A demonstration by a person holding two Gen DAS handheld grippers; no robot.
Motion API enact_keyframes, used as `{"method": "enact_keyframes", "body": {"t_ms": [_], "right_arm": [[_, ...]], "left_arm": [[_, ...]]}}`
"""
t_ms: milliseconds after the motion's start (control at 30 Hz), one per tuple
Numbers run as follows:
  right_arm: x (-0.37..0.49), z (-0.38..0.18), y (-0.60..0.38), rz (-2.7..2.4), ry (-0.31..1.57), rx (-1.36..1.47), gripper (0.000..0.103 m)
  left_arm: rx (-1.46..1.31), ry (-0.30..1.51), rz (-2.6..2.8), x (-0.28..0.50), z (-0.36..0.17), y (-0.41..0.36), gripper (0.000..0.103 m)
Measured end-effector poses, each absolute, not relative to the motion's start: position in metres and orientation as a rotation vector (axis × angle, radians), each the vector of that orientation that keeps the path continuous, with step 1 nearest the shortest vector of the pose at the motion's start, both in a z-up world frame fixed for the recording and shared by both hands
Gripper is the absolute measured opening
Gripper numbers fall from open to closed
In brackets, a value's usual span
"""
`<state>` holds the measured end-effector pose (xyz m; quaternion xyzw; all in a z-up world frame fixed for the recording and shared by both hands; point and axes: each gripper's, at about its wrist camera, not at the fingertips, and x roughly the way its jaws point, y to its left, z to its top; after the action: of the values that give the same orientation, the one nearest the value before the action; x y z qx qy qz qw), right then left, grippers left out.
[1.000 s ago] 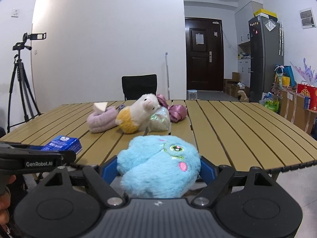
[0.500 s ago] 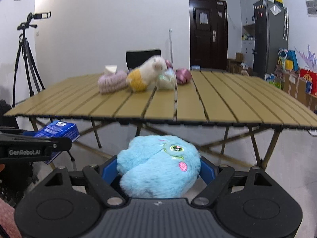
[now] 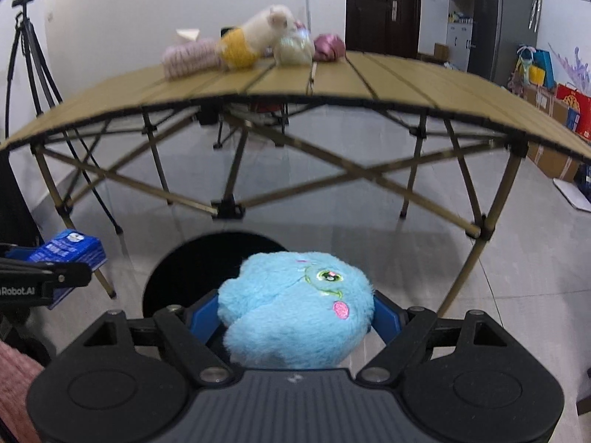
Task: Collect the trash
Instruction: 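Carry the tissue pack and blue plush down toward the black bin, then open the left gripper over the bin to drop the tissue pack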
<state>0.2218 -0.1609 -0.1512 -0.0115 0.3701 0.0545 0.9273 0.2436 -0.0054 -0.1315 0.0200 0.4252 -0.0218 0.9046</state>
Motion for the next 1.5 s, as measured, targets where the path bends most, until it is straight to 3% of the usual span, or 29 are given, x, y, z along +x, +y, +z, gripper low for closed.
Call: {"method": "enact_keyframes", "body": {"t_ms": [433, 1500], "right_arm": [[0.229, -0.193, -0.17, 0.089, 0.887, -0.036, 0.082], [0.26, -0.228, -0.181, 0.064, 1.032, 0.015, 0.082]], "left_arm": [[0.012, 1.039, -0.009, 0.259, -0.176, 0.012, 0.052], [-0.013, 1.192, -0.005, 0.308, -0.191, -0.022, 0.052]]}}
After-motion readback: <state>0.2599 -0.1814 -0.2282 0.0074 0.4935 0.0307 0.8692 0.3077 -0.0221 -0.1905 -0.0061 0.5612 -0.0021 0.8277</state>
